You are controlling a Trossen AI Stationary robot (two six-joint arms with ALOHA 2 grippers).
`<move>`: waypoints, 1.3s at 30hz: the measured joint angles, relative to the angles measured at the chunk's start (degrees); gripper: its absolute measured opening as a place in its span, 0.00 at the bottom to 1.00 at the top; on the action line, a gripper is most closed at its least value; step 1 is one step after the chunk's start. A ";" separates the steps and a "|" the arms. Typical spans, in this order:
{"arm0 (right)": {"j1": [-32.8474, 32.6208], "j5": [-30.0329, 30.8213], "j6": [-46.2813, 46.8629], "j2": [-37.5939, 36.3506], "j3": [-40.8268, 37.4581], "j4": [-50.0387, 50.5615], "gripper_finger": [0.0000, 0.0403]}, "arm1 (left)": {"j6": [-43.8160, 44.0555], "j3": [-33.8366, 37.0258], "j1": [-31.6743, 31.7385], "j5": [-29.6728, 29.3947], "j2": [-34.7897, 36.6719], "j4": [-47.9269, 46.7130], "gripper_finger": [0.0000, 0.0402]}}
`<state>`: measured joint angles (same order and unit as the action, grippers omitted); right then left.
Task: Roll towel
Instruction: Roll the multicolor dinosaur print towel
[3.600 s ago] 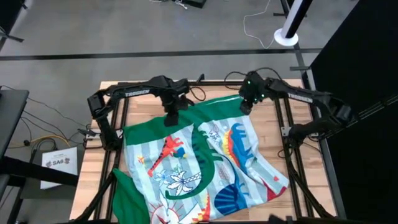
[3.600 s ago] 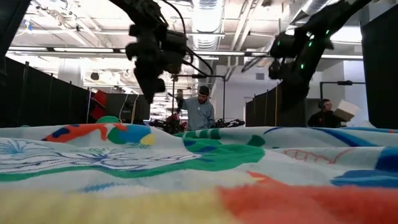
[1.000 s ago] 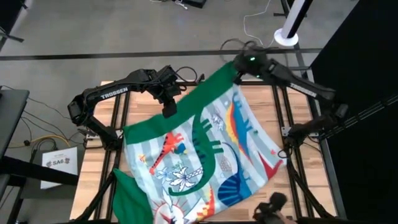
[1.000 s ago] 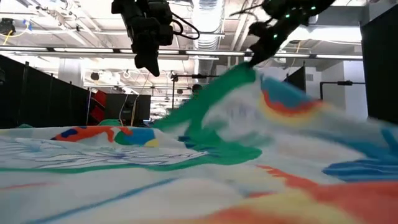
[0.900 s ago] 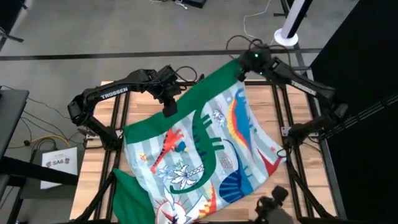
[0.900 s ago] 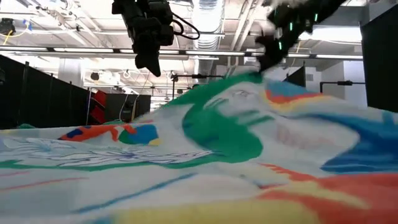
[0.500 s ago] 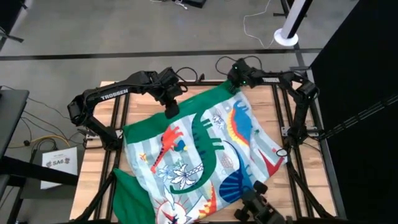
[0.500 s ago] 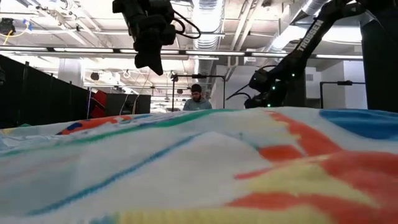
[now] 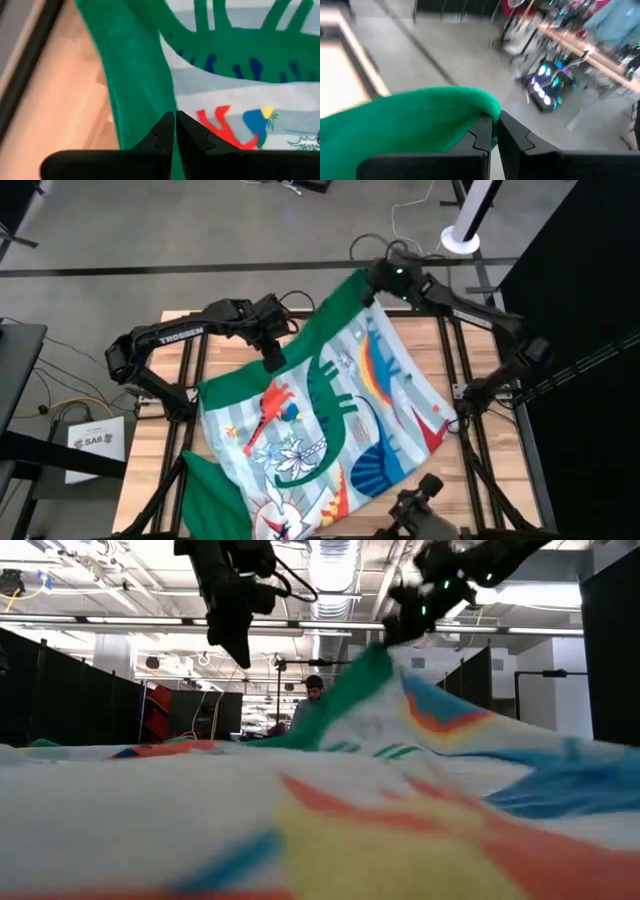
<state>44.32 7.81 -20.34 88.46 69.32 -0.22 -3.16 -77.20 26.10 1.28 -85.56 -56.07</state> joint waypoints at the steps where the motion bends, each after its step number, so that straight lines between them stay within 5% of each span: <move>1: 1.25 -0.54 1.34 1.42 -0.21 -0.77 0.02 | -0.01 -0.04 0.16 -0.07 0.48 0.61 0.01; 8: 6.06 -0.61 6.19 21.24 -1.26 3.18 0.02 | 1.74 0.54 0.30 -0.35 0.81 1.33 0.01; 16: 4.55 3.43 6.55 27.00 -0.96 2.97 0.02 | 6.48 8.16 -0.19 0.04 0.79 7.57 0.01; 21: 4.43 4.26 4.86 26.61 -0.29 4.71 0.05 | 8.50 16.18 -1.52 0.63 0.70 11.98 0.01; 29: 4.15 4.24 4.74 24.82 9.13 23.78 0.39 | 8.60 24.88 -1.48 -3.61 0.77 11.89 0.01; 34: 3.06 4.16 2.48 16.65 12.81 34.69 0.60 | 8.15 30.66 -0.93 -4.00 0.77 13.40 0.01; 39: 0.33 -3.31 4.88 3.35 12.76 48.79 0.65 | 7.31 36.32 -0.85 -5.18 0.91 13.71 0.01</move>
<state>44.65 4.50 -15.45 91.82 82.08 48.58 4.15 -40.88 25.26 -3.90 -84.65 -42.35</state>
